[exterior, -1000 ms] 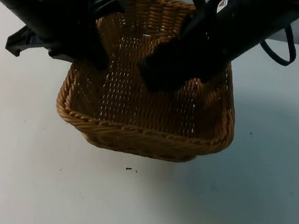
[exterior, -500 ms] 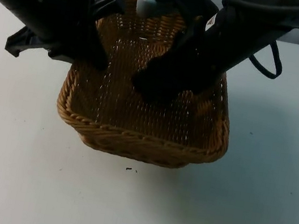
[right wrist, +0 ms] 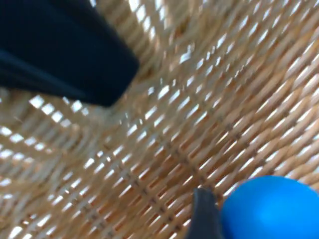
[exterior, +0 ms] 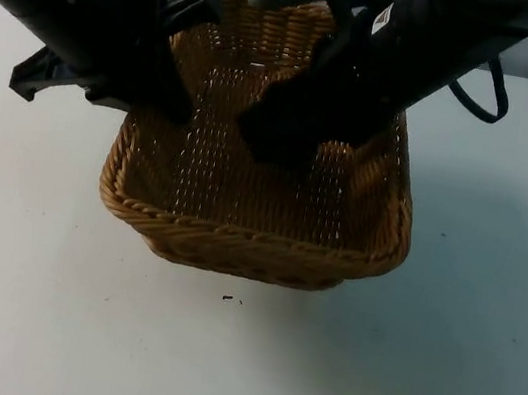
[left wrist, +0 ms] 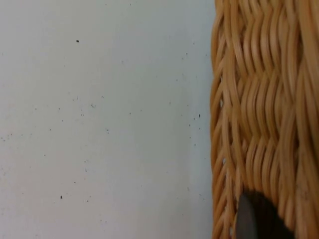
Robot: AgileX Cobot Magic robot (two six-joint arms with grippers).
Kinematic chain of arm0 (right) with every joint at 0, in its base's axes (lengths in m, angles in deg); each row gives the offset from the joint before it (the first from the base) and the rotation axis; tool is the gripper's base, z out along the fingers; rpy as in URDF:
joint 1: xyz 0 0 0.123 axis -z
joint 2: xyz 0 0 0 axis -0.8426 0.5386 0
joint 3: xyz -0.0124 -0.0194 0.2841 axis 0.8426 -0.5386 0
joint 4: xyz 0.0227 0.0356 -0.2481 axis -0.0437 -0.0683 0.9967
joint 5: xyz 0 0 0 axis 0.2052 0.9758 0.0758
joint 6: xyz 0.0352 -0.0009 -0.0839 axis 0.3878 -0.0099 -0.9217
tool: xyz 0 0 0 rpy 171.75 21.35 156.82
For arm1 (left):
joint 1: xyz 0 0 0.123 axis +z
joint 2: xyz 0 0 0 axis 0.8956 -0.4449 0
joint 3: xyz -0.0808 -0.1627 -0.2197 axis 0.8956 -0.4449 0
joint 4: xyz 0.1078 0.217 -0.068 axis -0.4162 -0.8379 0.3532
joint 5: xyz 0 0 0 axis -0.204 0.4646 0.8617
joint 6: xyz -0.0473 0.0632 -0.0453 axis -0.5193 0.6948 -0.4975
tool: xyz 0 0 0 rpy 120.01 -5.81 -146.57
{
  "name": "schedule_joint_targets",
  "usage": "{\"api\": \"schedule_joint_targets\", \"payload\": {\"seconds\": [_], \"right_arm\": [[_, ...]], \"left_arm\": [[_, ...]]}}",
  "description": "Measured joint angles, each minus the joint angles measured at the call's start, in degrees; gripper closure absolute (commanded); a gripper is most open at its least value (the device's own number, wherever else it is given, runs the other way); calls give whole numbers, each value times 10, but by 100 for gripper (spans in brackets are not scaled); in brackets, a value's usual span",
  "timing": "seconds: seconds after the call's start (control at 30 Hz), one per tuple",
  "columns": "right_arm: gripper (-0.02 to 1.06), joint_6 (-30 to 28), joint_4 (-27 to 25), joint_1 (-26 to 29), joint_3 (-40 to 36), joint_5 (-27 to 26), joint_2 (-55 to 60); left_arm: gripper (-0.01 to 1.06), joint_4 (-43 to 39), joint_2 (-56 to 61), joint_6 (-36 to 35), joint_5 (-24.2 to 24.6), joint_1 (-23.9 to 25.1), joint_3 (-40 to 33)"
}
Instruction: Pick up the basket with the left hand and place the ball into the basket with the right hand.
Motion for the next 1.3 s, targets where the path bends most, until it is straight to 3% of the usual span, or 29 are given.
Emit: {"api": "schedule_joint_targets", "payload": {"seconds": [0.27, 0.63, 0.83, 1.3], "right_arm": [[44, 0, 9, 0, 0, 8, -55], [44, -2, 47, 0, 0, 61, -111], [28, -3, 56, 0, 0, 74, -122], [29, -4, 58, 0, -17, 82, -192]], "left_arm": [[105, 0, 0, 0, 0, 0, 0], [105, 0, 0, 0, 0, 0, 0], [105, 0, 0, 0, 0, 0, 0], [105, 0, 0, 0, 0, 0, 0]]}}
